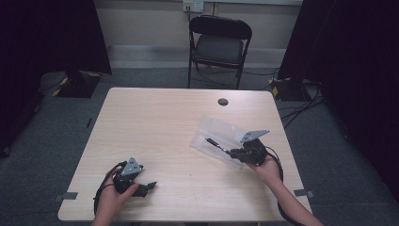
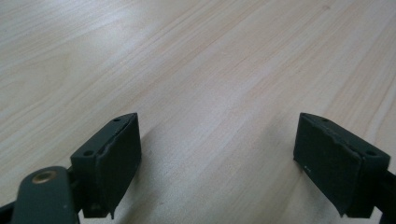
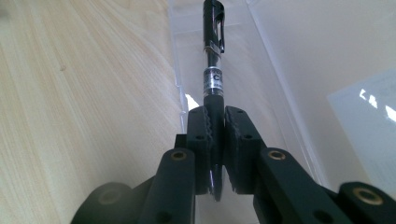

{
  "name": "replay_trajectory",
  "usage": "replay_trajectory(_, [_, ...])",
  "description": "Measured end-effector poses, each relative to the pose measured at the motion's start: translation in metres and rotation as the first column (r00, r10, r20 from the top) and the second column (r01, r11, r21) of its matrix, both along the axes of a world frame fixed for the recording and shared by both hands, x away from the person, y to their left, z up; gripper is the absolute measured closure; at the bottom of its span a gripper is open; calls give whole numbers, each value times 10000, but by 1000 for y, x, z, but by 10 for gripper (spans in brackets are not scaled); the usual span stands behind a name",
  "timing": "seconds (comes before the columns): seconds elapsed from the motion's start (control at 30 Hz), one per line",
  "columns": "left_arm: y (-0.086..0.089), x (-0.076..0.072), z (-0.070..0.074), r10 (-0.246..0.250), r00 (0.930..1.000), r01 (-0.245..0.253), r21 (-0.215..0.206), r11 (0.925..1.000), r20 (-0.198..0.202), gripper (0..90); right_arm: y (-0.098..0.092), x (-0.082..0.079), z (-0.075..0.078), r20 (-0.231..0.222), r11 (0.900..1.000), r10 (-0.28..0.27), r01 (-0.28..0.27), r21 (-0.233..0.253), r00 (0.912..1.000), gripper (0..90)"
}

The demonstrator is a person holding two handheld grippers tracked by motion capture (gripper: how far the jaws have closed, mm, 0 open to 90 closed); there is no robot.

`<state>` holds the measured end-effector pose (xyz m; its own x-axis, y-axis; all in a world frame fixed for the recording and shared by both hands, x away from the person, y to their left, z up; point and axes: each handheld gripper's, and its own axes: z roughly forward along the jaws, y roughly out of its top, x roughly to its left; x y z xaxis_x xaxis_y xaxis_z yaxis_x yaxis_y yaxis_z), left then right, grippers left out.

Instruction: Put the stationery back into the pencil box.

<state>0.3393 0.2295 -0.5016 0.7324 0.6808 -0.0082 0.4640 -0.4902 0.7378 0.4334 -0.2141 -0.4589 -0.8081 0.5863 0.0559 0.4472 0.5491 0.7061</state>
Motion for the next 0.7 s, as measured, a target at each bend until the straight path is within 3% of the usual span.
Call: replay_trajectory(0.7, [0, 0, 0, 0, 10000, 0, 0, 10000, 1, 149, -6, 3, -13, -20, 9989, -163, 162, -429, 9999, 810])
